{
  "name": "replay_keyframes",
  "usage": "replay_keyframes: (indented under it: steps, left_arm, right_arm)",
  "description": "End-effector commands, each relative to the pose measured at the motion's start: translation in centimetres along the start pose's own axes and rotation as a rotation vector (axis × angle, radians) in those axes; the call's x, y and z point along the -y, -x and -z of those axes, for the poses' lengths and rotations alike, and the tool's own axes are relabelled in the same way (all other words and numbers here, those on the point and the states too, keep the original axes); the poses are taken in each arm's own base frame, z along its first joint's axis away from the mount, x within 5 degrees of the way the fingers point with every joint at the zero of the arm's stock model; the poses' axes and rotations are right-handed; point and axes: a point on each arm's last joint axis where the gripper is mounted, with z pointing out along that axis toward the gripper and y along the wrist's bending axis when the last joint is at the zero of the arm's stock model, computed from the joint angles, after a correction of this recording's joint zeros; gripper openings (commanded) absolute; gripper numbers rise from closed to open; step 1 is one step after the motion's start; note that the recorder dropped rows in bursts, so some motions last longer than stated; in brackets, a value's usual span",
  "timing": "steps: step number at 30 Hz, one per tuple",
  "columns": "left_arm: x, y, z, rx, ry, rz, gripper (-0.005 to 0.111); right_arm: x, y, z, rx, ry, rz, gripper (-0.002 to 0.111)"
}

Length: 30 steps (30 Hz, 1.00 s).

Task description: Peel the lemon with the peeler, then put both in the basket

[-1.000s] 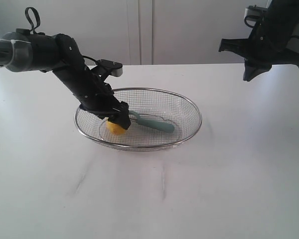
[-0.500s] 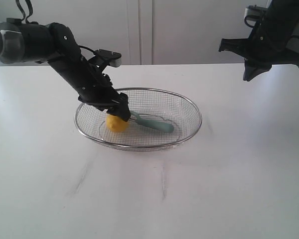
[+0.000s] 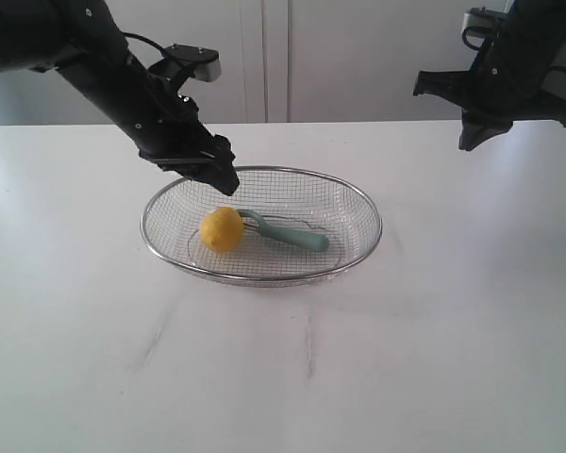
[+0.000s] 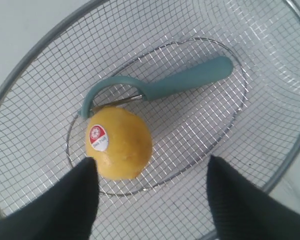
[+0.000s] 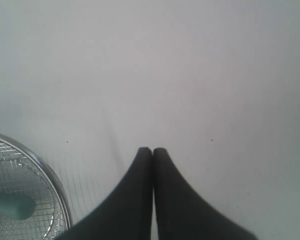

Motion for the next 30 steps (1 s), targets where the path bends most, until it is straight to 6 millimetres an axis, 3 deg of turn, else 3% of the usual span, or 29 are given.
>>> replay_keyframes:
  steps: [1,6,16,19,30]
  left_arm:
    - [1.1,0.0,2.0,-0.016,-0.031,-0.007,0.04]
    - [1.3,-0.3,2.7,-0.051,-0.025,-0.025,0.0]
    - [0.2,-1.0,3.2,-0.123,0.105,0.017,0.0]
    - [-0.5,-1.2,3.3,-0.135,0.136,0.051,0.0]
    - [-4.8,-3.7,5.3,-0.234,0.159,0.279,0.0]
  right_arm:
    - [0.2,0.3,0.6,0.029,0.009,-0.01,0.0]
    - [0.1,0.3,0.6,0.031,0.01,-0.01,0.0]
    - [0.3,-0.2,0.6,-0.024,-0.012,-0.01,0.0]
    - [0.7,-1.0,0.7,-0.119,-0.048,-0.01,0.0]
    - [0.7,-1.2,0.6,-0.135,-0.054,-0.01,0.0]
